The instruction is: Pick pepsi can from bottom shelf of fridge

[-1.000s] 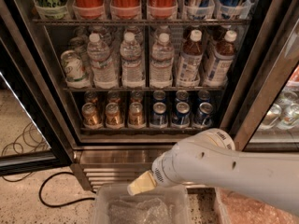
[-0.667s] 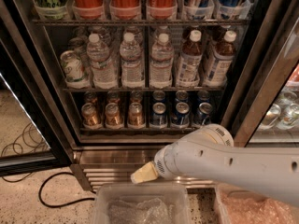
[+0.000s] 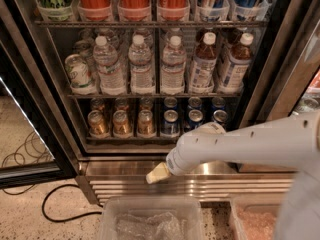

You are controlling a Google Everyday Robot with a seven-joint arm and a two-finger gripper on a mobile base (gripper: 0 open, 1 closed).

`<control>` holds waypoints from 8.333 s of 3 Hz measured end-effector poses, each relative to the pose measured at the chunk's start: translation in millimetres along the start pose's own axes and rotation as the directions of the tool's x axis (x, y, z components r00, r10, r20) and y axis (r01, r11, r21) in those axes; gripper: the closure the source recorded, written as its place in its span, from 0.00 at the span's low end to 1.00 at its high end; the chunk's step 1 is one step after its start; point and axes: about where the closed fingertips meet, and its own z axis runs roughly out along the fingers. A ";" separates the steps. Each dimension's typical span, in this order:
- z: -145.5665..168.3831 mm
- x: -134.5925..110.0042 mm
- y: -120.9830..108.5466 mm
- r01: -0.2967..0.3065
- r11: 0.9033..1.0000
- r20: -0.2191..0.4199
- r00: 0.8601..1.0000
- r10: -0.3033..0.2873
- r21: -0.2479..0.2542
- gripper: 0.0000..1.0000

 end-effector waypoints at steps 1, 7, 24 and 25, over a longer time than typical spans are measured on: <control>43.5 7.8 -24.2 -0.083 0.996 -0.153 0.985 0.076 -0.039 0.00; -66.2 -24.6 -34.3 -0.102 0.991 0.257 0.963 0.077 0.088 0.00; -135.3 -44.9 -48.8 -0.172 0.973 0.981 0.142 -0.133 0.157 0.00; -116.3 -45.2 -73.3 -0.190 0.957 0.967 0.172 -0.189 0.221 0.00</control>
Offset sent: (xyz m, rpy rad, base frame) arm 0.0183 -0.0325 0.0405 0.1327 -0.0172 -0.2087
